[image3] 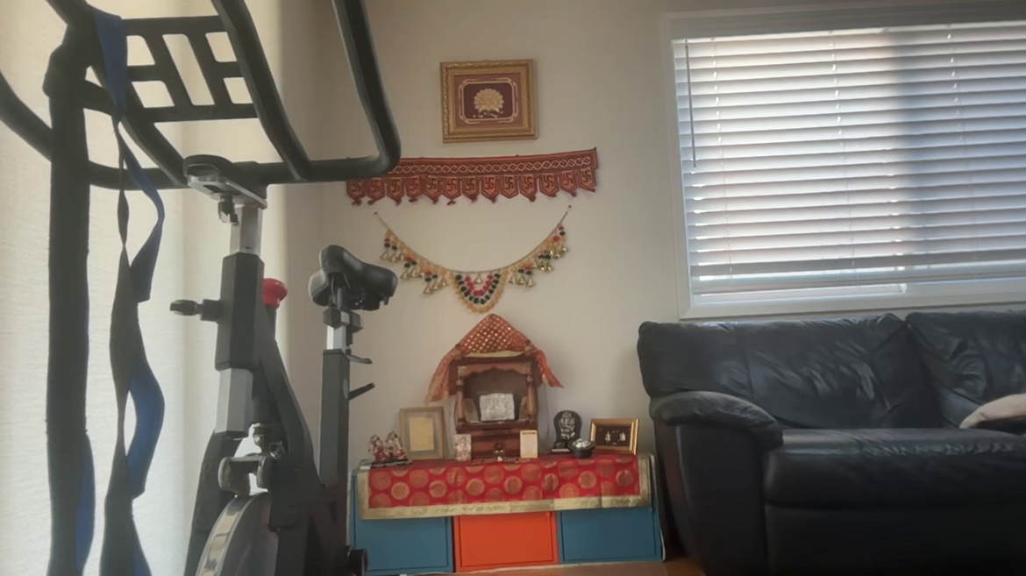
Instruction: Sort medicines into box.
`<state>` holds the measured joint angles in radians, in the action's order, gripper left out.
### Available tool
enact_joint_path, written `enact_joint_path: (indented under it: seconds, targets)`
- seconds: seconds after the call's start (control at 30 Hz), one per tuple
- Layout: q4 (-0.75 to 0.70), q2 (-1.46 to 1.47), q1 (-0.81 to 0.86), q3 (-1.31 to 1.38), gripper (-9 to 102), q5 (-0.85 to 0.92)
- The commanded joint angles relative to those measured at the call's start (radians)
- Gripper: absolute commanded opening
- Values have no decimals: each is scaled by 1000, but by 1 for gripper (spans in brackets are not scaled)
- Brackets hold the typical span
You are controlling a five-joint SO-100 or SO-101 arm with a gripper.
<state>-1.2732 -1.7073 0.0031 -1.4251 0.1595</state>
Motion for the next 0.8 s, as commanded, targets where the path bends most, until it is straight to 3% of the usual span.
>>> enact_joint_path:
  seconds: [0.0, 0.77]
  targets:
    - [21, -3, -26, 69, 1, -3]
    - [106, 172, -52, 187, 1, -31]
